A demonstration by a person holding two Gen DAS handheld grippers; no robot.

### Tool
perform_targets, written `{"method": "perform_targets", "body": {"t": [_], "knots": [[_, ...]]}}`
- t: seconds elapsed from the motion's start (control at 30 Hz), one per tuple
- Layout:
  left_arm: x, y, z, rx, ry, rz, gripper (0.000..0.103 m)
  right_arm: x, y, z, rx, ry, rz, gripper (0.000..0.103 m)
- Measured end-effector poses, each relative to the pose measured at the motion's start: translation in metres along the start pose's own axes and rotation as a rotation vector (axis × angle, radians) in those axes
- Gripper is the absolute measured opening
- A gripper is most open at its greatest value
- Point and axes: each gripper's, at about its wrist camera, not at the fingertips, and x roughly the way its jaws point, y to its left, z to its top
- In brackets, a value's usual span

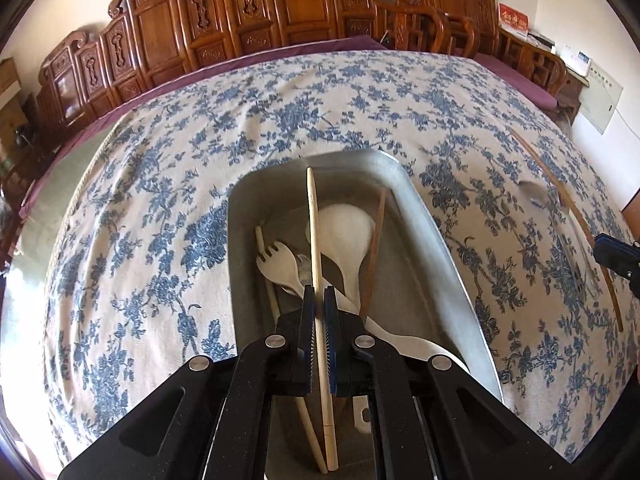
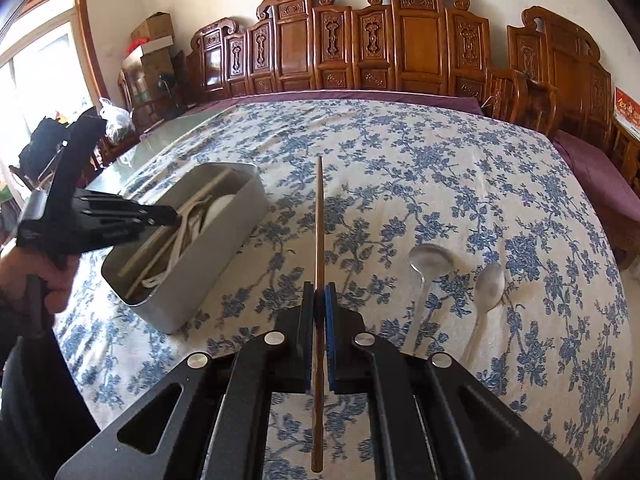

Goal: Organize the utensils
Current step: 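Lower the left tool's chopstick into the grey tray and open it, then lower the right tool's chopstick into the grey tray and open it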

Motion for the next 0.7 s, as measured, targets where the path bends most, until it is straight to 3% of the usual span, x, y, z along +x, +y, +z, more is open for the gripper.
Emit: {"method": "perform_targets", "body": {"t": [0.23,0.27,0.33,0.37,0.7], "knots": [[0.003,0.003,-0.004,-0.018,0.000,-0.010,0.005,0.000,0.013,0.000,-0.012,-0.001,0.020,0.006],[0.002,0.004,-0.005,-0.024,-0.001,-0.012,0.008,-0.001,0.014,0.000,-0.010,-0.004,0.022,0.006],[-0.005,0.008,-0.008,-0.039,-0.021,-0.012,0.025,-0.001,0.016,0.001,-0.005,-0.006,0.034,0.006],[-0.008,0.009,-0.009,-0.043,-0.033,-0.009,0.027,-0.002,0.017,0.001,-0.007,-0.006,0.035,0.006],[-0.049,0.025,-0.024,-0.080,-0.144,-0.024,0.038,0.003,0.045,0.005,-0.038,0.009,0.049,0.006]]}}
